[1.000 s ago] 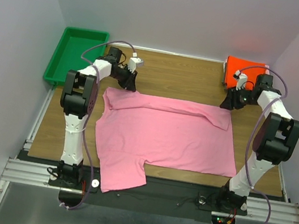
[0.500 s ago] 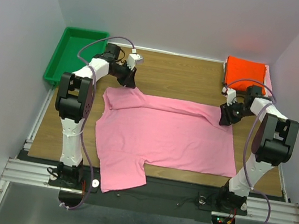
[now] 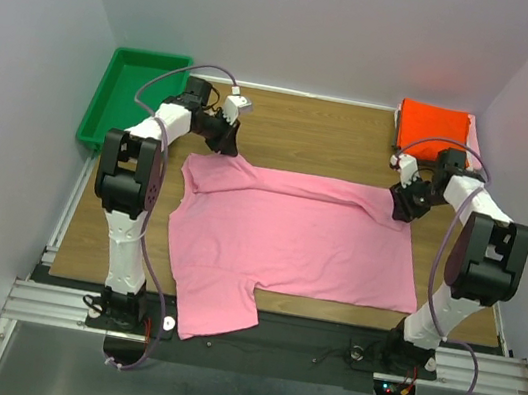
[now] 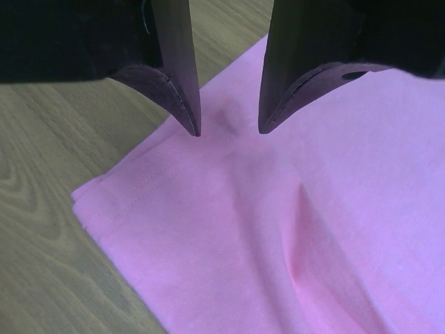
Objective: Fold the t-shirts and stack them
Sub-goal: Fold the tshirt
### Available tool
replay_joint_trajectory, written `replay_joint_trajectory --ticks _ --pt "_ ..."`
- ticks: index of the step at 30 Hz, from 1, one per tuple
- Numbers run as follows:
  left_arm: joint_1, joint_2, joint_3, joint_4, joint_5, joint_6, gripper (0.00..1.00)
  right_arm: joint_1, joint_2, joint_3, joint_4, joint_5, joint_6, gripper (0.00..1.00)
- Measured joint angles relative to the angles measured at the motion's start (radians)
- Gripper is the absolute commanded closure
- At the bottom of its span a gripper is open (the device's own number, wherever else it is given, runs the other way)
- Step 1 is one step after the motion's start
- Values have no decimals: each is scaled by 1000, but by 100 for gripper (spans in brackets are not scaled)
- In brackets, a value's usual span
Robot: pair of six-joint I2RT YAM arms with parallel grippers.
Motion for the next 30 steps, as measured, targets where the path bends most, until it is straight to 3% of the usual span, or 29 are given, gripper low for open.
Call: replay_joint_trajectory --ticks 14,18,30 --pt "-18 -24 -8 2 -27 2 94 29 7 -43 -31 51 -66 61" --pt "-18 -34 -15 1 -36 3 95 31 18 -43 -31 68 -73 68" --pt "-19 -95 -47 -6 -50 23 98 31 21 -40 -30 106 -91 99"
